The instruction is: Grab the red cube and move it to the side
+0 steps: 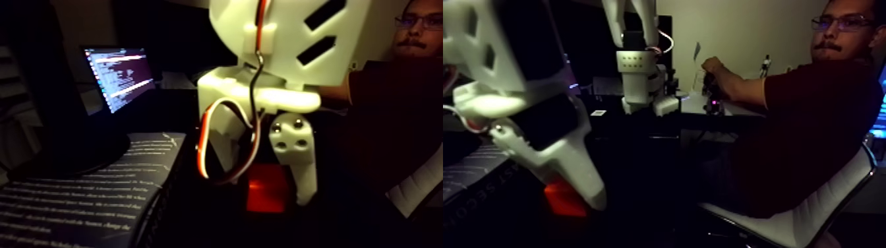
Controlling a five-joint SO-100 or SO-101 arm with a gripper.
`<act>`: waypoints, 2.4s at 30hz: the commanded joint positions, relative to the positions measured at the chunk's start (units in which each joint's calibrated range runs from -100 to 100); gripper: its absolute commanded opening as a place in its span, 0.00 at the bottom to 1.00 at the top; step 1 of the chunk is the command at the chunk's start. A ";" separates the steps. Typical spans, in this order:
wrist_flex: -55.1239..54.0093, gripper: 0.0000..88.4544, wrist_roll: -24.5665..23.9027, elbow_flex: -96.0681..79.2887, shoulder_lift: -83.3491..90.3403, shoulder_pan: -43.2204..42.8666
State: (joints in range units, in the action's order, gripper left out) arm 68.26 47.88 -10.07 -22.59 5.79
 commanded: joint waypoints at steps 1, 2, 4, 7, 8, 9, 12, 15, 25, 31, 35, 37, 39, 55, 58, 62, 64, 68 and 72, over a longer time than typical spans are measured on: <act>0.15 0.23 -0.21 1.59 0.32 -0.38; 0.24 0.21 -0.21 1.59 0.32 -0.38; 0.32 0.16 -0.21 1.59 0.32 -0.38; 0.49 0.12 -0.21 1.59 0.32 -0.38; 0.58 0.12 -0.21 1.50 0.32 -0.38; 0.58 0.12 -0.21 1.50 0.32 -0.38; 0.58 0.12 -0.21 1.50 0.24 -0.38; 0.58 0.12 -0.21 1.50 0.24 -0.38; 7.84 0.12 -0.80 0.78 9.82 -0.30; 14.01 0.12 -2.31 0.96 20.66 -1.30; 16.71 0.12 -3.23 1.05 25.11 -2.21; 17.47 0.12 -3.23 1.05 26.79 -2.29; 17.30 0.12 -3.28 1.05 28.31 -2.04; 2.52 0.12 -5.66 3.86 24.94 12.94; 6.24 0.12 -5.82 10.93 23.10 15.86; 15.02 0.12 -5.82 21.37 18.14 18.11; 18.14 0.12 -5.93 25.54 15.62 18.77; 20.59 0.12 -5.77 27.62 11.50 18.94; 19.75 0.12 -6.04 27.44 7.30 18.77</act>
State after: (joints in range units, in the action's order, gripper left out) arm 87.92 42.00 15.15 -14.01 24.40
